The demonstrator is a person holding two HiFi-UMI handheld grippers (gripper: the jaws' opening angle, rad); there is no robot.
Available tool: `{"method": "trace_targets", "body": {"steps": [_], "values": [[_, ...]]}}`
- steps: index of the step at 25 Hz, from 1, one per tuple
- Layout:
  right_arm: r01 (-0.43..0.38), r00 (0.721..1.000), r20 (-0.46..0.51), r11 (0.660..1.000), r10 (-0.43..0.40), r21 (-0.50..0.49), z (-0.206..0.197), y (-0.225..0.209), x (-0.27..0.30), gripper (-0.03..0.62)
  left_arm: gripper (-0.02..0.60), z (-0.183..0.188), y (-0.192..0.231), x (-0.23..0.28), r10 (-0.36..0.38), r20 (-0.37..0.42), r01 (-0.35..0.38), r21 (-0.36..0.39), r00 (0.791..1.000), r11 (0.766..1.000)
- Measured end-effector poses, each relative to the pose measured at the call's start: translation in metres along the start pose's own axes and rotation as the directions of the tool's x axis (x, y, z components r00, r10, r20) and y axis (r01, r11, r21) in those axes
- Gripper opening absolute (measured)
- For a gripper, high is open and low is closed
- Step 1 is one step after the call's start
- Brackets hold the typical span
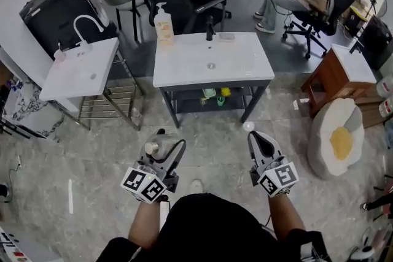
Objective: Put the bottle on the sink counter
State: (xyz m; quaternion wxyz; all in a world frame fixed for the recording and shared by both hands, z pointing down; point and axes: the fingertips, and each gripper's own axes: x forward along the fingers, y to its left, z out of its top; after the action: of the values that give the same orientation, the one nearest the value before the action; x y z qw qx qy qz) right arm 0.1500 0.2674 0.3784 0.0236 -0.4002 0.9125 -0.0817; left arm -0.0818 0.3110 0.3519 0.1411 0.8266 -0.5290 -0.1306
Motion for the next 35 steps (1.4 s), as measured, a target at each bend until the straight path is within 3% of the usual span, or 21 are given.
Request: {"method": "trace_targets", "body": {"steps": [8,12,17,35], "values": [[-0.083,0.996,-0.022,0.996,0.082,-0.036,0.000,0.029,0.079,0.032,0.350,0.018,0.061,0.034,-0.033,-0.008,0.032,-0.075,0.999,0.997],[-0.070,0.997,-0.028,0.997,0.070,-0.018,-0.002,0.018,0.100,0.032,0.350,0.016,0.080,0.053,-0.033,-0.021,0.031,-0.099,0.999,0.995],[-0.069,0.997,-0.024,0.998,0.069,-0.008,-0.003,-0.009,0.127,0.032,0.350,0.012,0.098,0.081,-0.023,-0.026,0.020,-0.110,0.999,0.994],[-0.220,0.975,0.001,0.975,0.220,-0.010,0.029,-0.163,0.283,0.032,0.350,0.036,0.160,0.247,0.125,0.034,-0.122,-0.088,0.992,0.989]]}}
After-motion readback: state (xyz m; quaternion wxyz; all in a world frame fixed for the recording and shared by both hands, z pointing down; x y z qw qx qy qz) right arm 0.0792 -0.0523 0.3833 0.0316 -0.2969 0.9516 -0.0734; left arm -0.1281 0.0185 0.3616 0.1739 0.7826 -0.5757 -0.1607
